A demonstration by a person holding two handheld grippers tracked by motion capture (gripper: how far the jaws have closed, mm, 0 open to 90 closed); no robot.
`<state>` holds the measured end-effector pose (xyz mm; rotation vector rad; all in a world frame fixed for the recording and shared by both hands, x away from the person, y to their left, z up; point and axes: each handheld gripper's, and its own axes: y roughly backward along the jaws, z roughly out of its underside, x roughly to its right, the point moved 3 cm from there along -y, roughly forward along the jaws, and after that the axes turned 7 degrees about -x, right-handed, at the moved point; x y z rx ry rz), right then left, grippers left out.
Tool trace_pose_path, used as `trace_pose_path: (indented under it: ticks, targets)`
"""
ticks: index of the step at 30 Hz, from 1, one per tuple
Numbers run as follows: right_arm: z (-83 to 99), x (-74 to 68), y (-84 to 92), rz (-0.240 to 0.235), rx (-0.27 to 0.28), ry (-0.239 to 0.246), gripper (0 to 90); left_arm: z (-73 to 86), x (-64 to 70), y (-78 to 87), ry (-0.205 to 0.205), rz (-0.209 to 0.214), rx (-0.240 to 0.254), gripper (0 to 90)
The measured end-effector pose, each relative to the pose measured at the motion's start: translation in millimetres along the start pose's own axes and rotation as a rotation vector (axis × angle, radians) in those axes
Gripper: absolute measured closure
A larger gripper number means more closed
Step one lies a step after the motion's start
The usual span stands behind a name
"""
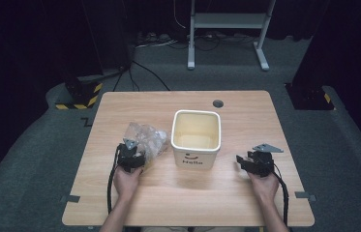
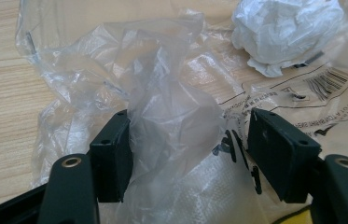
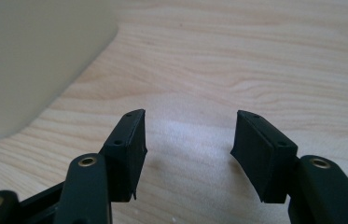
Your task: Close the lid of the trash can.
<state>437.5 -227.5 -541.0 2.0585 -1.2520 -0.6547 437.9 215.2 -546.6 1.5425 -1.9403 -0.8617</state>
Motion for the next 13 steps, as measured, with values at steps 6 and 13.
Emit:
trace_pose_path:
  ticks: [6, 13]
  targets:
    - [0.4, -8.0, -3.6, 0.067, -0.019, 0.080, 38.3, 0.1, 0.2, 0.1, 0.000, -0.001, 0.000, 34.5]
    - [0.5, -7.8, -3.7, 0.063, -0.020, 0.077, 37.1, 0.2, 0.3, 0.2, 0.000, -0.001, -0.001, 34.5]
